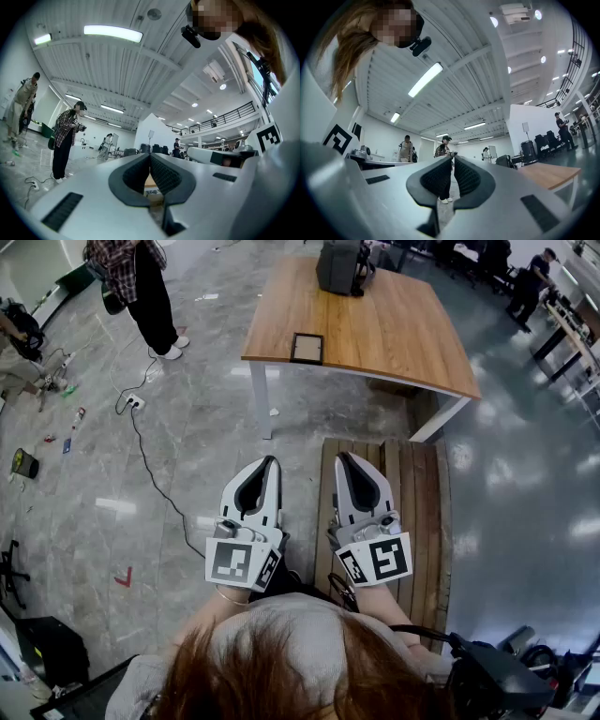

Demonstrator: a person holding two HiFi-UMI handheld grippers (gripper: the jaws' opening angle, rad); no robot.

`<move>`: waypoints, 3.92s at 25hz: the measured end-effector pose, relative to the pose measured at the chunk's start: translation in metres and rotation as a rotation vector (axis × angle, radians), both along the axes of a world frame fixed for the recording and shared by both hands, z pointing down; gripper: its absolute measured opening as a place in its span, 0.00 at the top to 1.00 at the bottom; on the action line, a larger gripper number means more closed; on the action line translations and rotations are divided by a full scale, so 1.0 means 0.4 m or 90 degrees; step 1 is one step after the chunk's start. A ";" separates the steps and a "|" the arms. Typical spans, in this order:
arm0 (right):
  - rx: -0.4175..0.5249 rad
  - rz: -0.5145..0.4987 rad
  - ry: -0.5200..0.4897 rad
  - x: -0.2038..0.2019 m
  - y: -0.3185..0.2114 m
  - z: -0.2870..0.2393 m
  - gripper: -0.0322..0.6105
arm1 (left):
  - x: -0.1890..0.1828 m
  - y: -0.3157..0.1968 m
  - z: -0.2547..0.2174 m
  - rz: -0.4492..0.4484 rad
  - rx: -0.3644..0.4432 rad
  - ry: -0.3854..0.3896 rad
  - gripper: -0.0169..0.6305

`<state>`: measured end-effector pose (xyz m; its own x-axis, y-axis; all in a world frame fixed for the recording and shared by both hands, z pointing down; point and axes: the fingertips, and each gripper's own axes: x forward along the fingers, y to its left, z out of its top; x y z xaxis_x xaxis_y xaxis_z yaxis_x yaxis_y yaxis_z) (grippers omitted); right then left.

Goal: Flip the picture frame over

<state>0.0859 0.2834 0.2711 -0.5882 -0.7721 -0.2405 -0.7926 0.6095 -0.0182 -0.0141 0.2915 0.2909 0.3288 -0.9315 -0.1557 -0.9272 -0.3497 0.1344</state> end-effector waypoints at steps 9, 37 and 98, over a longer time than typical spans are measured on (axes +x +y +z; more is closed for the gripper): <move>0.008 0.019 0.024 -0.041 -0.184 0.000 0.93 | -0.043 -0.187 0.002 0.008 0.010 0.003 0.96; -0.015 0.057 0.033 -0.184 -0.875 -0.009 0.92 | -0.142 -0.902 -0.019 0.078 -0.001 -0.011 0.96; -0.638 0.121 -0.672 -0.153 -1.255 0.776 0.63 | -0.143 -0.980 0.286 0.078 -0.175 -0.047 0.96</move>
<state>0.0248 -0.2187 0.5815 -0.3555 -0.9160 0.1860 -0.2084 -0.1163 -0.9711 -0.0712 -0.1004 0.4053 0.4417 -0.8884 0.1250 -0.8913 -0.4187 0.1739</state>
